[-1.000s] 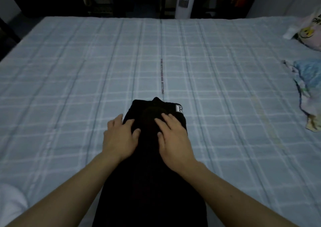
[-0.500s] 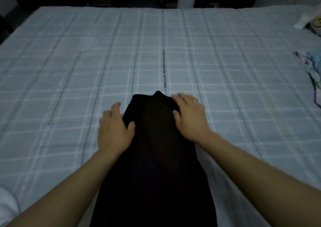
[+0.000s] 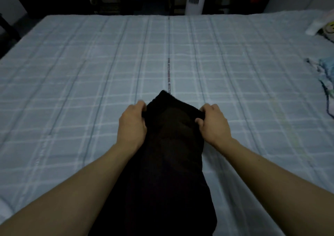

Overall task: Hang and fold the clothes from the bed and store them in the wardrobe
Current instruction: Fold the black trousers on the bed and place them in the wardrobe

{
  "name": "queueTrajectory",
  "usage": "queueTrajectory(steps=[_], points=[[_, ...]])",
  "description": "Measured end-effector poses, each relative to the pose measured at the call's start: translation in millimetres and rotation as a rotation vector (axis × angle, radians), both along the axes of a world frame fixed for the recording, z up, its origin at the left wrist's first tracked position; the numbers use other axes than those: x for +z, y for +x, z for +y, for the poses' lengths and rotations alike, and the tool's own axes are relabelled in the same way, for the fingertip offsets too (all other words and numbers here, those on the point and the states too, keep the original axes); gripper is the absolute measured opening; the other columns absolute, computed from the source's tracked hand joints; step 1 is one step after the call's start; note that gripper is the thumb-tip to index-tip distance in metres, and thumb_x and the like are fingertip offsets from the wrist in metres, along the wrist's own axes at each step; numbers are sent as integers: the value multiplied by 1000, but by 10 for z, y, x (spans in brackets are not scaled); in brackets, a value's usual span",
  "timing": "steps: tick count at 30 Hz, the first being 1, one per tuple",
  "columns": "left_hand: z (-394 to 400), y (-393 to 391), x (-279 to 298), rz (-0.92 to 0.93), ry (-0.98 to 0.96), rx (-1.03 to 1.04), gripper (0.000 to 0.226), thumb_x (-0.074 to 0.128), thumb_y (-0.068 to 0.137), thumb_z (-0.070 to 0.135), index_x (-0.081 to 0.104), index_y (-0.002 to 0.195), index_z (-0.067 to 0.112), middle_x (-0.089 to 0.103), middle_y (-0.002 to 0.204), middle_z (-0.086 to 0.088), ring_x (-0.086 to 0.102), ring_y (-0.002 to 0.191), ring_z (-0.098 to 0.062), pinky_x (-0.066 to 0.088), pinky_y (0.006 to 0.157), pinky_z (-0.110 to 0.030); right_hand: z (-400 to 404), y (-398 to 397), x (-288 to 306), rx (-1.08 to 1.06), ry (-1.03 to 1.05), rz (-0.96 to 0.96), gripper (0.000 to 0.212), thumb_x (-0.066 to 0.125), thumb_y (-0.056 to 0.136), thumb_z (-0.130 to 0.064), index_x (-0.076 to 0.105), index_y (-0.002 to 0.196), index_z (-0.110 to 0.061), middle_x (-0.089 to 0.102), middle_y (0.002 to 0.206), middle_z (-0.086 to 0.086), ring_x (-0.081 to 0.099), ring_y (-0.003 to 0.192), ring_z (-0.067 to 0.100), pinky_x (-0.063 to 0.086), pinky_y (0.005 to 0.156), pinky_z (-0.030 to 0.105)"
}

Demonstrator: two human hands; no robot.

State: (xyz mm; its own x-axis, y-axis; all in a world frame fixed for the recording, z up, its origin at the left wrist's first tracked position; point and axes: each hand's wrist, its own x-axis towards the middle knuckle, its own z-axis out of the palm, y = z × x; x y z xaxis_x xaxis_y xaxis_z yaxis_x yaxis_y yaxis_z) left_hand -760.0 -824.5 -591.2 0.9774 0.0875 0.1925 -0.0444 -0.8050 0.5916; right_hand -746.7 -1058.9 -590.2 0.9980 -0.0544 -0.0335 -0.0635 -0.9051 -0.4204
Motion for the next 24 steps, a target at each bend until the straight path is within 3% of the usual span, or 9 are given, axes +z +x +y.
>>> queueTrajectory(steps=[2, 4, 7, 10, 12, 15, 19, 24], points=[[0, -81, -77, 133, 119, 7, 16, 47, 91, -1, 60, 97, 7, 54, 92, -10, 55, 87, -29, 40, 68, -34, 164, -123, 21, 87, 43, -157, 38, 57, 90, -10, 54, 128, -13, 49, 130, 11, 49, 117, 30, 43, 96, 40], [20, -207, -108, 190, 313, 11, 25, 51, 96, 11, 62, 118, 9, 57, 123, -13, 52, 108, -31, 46, 84, -42, 338, -268, -20, 255, 74, -238, 53, 54, 88, 0, 50, 140, -11, 45, 144, 13, 42, 131, 29, 39, 108, 41], [10, -628, -83, 51, 441, -76, 42, 51, 98, 25, 54, 136, 8, 46, 149, -13, 46, 130, -33, 42, 99, -49, 464, -478, -175, 355, 132, -89, 59, 43, 99, -4, 26, 154, -14, 23, 161, 9, 20, 149, 24, 17, 122, 33], [17, -1201, -183, 112, 475, -200, 56, 31, 101, 43, 46, 146, 13, 36, 158, -6, 34, 145, -24, 35, 114, -47, 411, -509, -346, 376, 137, -10, 59, 34, 105, -18, 6, 157, -14, 7, 164, 7, 8, 151, 20, 7, 123, 30], [124, -1383, -307, 239, 465, -211, 65, 15, 100, 55, 26, 156, 23, 18, 164, 0, 14, 152, -17, 20, 121, -42, 389, -459, -415, 354, 155, 27, 61, 32, 105, -23, 1, 156, -11, 3, 165, 7, 4, 152, 20, 4, 123, 29], [246, -1413, -526, 270, 560, -251, 67, 3, 98, 60, -4, 158, 30, -6, 166, 4, -8, 153, -14, 7, 125, -41, 386, -410, -546, 338, 117, 66, 63, 31, 105, -28, -1, 156, -9, 0, 165, 7, -1, 152, 19, -1, 122, 28], [268, -1378, -782, 253, 632, -262, 66, 5, 100, 56, -1, 159, 26, -2, 167, -1, -2, 154, -20, 10, 124, -47, 388, -419, -677, 348, -16, 72, 63, 29, 106, -29, -3, 155, -6, -4, 164, 10, -5, 152, 22, -6, 121, 28], [245, -1368, -703, 279, 593, -232, 66, 5, 100, 57, -8, 158, 29, -8, 167, -1, -8, 153, -20, 1, 124, -46, 413, -743, -332, 232, 238, 195, 62, 29, 107, -34, 0, 156, -12, -3, 165, 6, -6, 151, 21, -4, 119, 27]])
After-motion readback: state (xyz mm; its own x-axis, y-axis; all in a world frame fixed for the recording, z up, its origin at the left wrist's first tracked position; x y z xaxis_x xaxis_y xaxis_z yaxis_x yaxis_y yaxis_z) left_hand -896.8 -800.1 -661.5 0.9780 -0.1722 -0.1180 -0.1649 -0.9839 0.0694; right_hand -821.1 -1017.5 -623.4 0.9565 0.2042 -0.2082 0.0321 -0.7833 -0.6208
